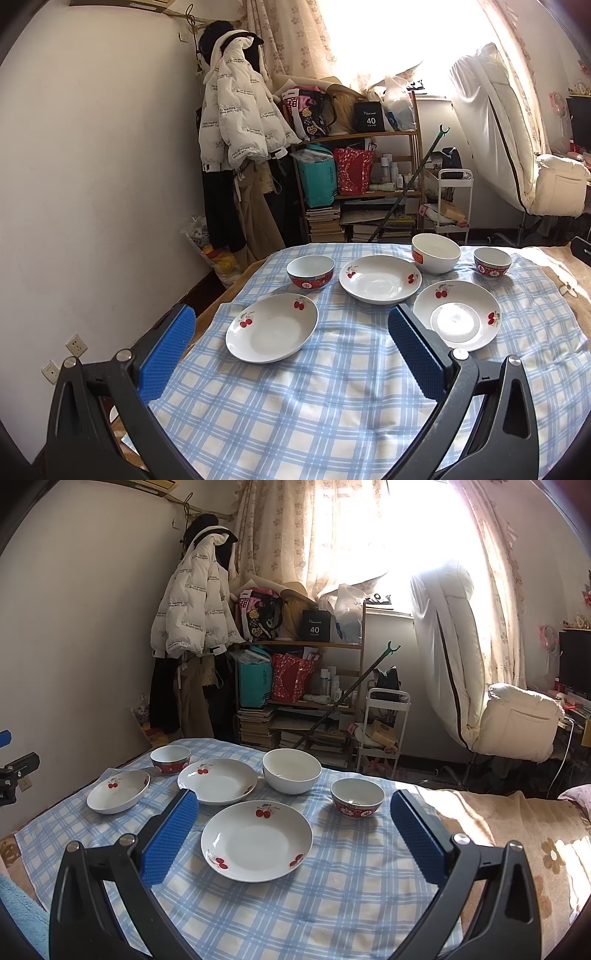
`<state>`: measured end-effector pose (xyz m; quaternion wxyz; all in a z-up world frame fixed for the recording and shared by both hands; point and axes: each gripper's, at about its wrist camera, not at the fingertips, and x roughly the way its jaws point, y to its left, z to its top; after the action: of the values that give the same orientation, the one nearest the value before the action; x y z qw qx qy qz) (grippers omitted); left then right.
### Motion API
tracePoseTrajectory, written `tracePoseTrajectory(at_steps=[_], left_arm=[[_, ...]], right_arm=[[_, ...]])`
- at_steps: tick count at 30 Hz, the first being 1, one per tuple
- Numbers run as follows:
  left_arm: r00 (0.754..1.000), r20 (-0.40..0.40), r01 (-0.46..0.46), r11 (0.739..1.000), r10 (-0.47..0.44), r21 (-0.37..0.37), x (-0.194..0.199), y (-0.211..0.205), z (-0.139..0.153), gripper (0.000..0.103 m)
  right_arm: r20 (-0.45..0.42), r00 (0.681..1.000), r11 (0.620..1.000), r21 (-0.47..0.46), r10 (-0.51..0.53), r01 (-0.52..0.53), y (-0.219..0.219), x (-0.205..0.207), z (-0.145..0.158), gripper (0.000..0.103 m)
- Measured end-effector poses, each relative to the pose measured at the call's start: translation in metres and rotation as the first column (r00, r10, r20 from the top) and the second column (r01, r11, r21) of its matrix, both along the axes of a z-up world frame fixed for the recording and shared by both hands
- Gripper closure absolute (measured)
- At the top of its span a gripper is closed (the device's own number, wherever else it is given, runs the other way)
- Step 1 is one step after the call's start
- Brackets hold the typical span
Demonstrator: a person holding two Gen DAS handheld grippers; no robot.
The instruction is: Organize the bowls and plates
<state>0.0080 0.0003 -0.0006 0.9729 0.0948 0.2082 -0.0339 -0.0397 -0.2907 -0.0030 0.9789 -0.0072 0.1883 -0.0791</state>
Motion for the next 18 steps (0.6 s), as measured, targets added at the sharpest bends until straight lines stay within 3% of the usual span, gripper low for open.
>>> tracePoseTrajectory(at_steps=[4, 10, 15, 18], left_arm=[[1.000, -0.019, 0.004, 1.000, -0.004, 0.015, 0.013, -0.008, 0.006, 0.001], [0.994, -0.113, 0.015, 1.000, -0.014, 0.009, 0.060, -0.033, 0.008, 0.001], [0.966, -0.255, 0.052, 0.999, -0.050, 0.003, 0.112, -0.063, -0.005, 0.001], [0.956, -0.291, 0.051, 0.998, -0.040, 0.030, 0.136, -0.079, -0.015, 0.001]], right_arm=[[-0.005, 1.000, 1.000, 0.000, 0.009, -0.009, -0.002, 0.013, 0.003, 0.000], [-0.054, 0.998, 1.000, 0.024, 0.018, -0.017, -0.016, 0.050, 0.001, 0.000], [-0.099, 0.995, 0.997, 0.074, 0.017, -0.010, -0.034, 0.086, -0.010, 0.000], [-0.126, 0.992, 0.998, 0.064, 0.007, 0.001, -0.040, 0.104, -0.023, 0.000]])
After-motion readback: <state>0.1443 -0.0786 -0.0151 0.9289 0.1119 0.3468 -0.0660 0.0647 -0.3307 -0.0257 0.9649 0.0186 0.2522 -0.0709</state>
